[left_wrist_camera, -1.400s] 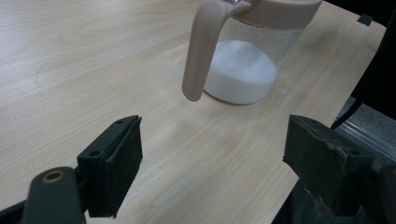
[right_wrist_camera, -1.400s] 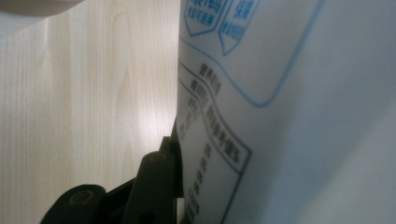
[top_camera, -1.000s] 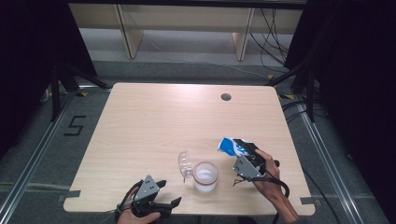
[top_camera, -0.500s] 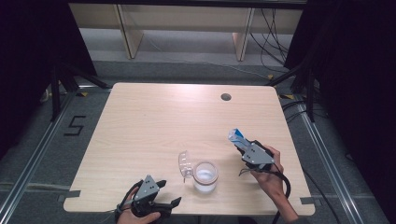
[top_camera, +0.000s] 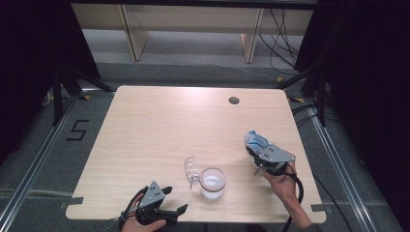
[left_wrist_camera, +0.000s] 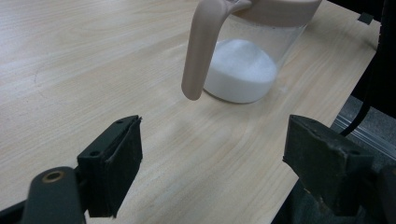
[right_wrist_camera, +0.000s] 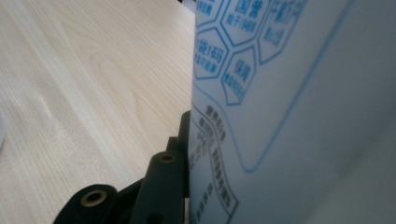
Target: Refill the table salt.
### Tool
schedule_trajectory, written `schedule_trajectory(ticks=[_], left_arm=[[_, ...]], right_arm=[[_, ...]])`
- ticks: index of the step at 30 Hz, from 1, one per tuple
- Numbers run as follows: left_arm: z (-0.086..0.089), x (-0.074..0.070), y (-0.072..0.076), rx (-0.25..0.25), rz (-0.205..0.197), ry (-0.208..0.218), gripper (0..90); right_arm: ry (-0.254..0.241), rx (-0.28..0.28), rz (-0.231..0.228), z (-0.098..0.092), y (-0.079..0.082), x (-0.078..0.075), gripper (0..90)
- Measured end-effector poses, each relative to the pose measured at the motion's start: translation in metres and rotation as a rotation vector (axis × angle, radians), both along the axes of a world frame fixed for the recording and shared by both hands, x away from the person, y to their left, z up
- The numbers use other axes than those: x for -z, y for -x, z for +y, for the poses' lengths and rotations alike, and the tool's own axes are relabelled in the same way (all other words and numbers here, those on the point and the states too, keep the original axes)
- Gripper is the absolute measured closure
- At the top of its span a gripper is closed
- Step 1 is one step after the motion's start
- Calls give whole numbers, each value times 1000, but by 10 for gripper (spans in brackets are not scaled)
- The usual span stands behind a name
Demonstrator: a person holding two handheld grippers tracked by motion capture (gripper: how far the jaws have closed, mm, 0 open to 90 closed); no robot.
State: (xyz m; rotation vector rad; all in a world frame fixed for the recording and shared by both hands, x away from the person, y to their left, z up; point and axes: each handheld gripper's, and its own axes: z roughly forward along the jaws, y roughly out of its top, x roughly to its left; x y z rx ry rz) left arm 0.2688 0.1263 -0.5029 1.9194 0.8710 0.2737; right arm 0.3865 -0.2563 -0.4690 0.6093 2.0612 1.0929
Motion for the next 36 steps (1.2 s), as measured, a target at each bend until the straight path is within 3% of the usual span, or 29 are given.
schedule_trajectory(ticks=[3,7,8,18,22,23,24,27,32,35,36], left_arm=[[0,0,1,-6,6,5,188],[-1,0,1,-9,10,7,188],[0,0,1,0,3,-1,188],[0,0,1,-13,8,7,188],[0,0,1,-13,8,6,188],[0,0,1,-12,7,7,188],[0,0,1,-13,7,5,188],[0,0,1,-11,7,10,188],[0,0,0,-10,5,14,188],[0,0,0,-12,5,21,188],[0,0,0,-12,7,22,188]], right_arm=[[-55,2,13,-6,-3,2,770],[-93,10,43,-14,-5,4,796],[-100,22,33,-16,-6,4,796],[-118,37,32,-19,-6,6,785],[-124,66,11,-20,-5,4,661],[-104,55,-4,-21,-5,2,632],[-131,72,0,-20,-3,3,584],[-149,81,6,-19,-1,2,504],[-127,115,-9,-16,5,-3,391],[-145,151,-1,-17,9,-4,349],[-161,150,26,-17,11,-5,340]])
